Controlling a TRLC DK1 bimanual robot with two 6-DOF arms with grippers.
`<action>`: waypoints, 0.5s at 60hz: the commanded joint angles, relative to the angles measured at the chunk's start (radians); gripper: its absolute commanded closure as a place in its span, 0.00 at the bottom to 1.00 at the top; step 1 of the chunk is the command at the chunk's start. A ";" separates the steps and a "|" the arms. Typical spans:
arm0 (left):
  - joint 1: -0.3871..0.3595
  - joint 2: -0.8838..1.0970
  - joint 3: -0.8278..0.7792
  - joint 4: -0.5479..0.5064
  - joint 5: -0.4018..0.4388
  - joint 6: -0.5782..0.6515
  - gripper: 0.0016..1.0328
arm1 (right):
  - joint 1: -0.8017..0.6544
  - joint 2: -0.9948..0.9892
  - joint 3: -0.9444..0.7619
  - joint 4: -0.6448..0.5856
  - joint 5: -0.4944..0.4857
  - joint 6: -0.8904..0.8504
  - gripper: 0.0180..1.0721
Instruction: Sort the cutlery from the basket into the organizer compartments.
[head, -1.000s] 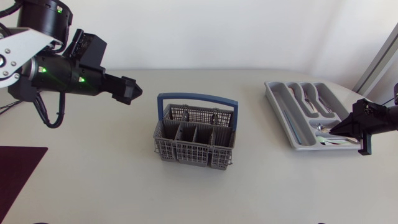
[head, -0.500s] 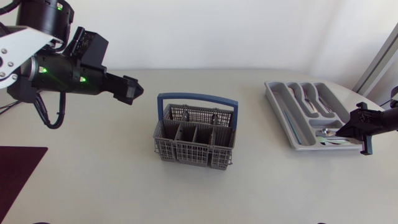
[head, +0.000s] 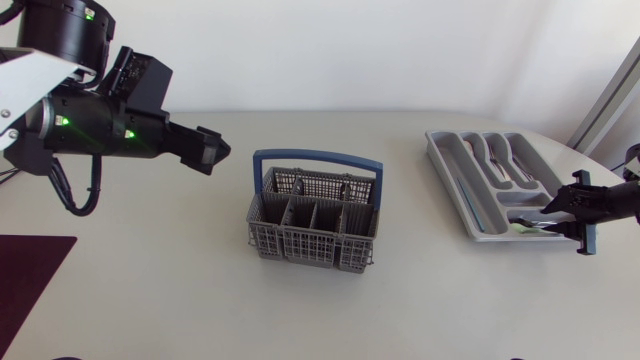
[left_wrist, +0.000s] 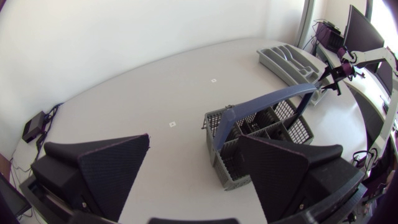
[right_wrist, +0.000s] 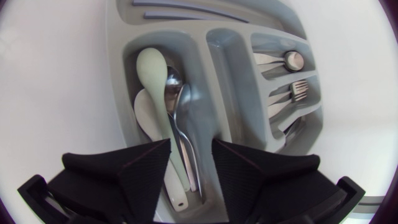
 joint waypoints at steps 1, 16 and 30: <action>0.011 -0.029 -0.036 0.002 -0.006 0.018 0.04 | -0.001 -0.094 -0.052 0.003 -0.003 0.003 0.04; 0.070 -0.055 -0.085 0.008 -0.003 0.064 0.04 | 0.006 -0.396 -0.154 -0.155 -0.110 0.062 0.04; 0.122 -0.038 -0.181 0.061 0.057 0.117 0.04 | 0.197 -0.666 -0.310 -0.247 -0.153 0.281 0.04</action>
